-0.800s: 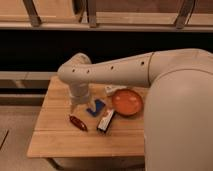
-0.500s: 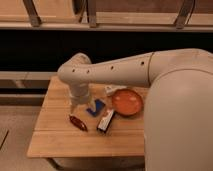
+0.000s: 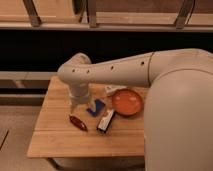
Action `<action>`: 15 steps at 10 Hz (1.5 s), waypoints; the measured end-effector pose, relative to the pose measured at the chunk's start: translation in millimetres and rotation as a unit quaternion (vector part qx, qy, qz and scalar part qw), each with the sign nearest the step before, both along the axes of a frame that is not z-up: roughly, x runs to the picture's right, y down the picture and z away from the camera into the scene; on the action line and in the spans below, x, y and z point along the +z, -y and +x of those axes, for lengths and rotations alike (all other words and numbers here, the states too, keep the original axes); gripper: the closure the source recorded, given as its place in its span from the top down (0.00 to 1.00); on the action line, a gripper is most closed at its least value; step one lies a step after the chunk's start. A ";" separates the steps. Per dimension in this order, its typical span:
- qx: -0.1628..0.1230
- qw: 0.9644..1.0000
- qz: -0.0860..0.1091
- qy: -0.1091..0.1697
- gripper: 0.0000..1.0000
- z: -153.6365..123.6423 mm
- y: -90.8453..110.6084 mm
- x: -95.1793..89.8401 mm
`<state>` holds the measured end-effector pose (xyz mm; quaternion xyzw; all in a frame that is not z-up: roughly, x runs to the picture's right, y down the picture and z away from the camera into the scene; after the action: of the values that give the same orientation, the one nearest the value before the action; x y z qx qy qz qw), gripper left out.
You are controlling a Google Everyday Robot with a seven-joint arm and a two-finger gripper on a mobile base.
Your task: Wipe the white sponge on the table
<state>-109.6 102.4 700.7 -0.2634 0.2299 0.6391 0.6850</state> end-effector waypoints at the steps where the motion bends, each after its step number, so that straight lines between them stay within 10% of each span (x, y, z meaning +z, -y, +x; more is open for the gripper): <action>1: 0.000 1.000 0.000 0.000 0.65 0.0 0.0 0.0; 13: -0.001 1.000 0.002 0.000 0.65 0.2 0.8 0.5; 15: -0.004 0.999 0.034 0.025 0.65 -3.1 20.0 18.3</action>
<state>-112.7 82.4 719.0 -0.2546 0.1921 0.6374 0.7014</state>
